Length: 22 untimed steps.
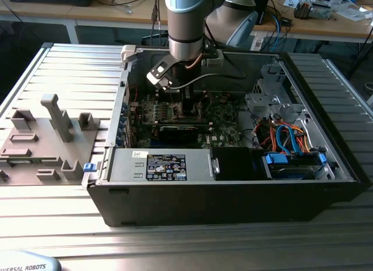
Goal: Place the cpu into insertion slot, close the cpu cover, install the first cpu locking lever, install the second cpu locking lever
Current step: 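Place the cpu into insertion slot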
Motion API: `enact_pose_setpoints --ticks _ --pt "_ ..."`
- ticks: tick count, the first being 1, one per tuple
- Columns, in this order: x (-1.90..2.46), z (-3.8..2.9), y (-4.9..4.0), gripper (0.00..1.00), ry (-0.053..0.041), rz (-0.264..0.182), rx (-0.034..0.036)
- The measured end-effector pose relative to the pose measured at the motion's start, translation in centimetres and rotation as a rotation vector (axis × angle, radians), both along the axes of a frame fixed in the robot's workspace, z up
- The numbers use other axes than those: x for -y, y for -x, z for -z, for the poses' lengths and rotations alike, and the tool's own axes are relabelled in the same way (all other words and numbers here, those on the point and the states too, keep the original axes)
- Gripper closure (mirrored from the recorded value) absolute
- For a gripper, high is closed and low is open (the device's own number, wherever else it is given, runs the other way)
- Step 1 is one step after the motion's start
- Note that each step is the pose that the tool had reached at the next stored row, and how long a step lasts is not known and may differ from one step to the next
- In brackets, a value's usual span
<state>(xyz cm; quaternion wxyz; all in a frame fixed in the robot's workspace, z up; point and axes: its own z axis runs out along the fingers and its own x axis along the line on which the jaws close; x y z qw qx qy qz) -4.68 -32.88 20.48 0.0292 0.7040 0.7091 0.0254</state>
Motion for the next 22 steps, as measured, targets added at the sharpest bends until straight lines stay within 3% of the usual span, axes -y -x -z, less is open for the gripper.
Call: enact_pose_setpoints --ticks 2,10,22 --pt "0.12 0.09 -0.08 0.46 0.0036 0.011 0.0001" --pt "0.51 0.35 -0.31 0.46 0.0035 0.022 0.0001" --pt "0.34 0.72 -0.25 0.46 0.0041 0.022 -0.0002"
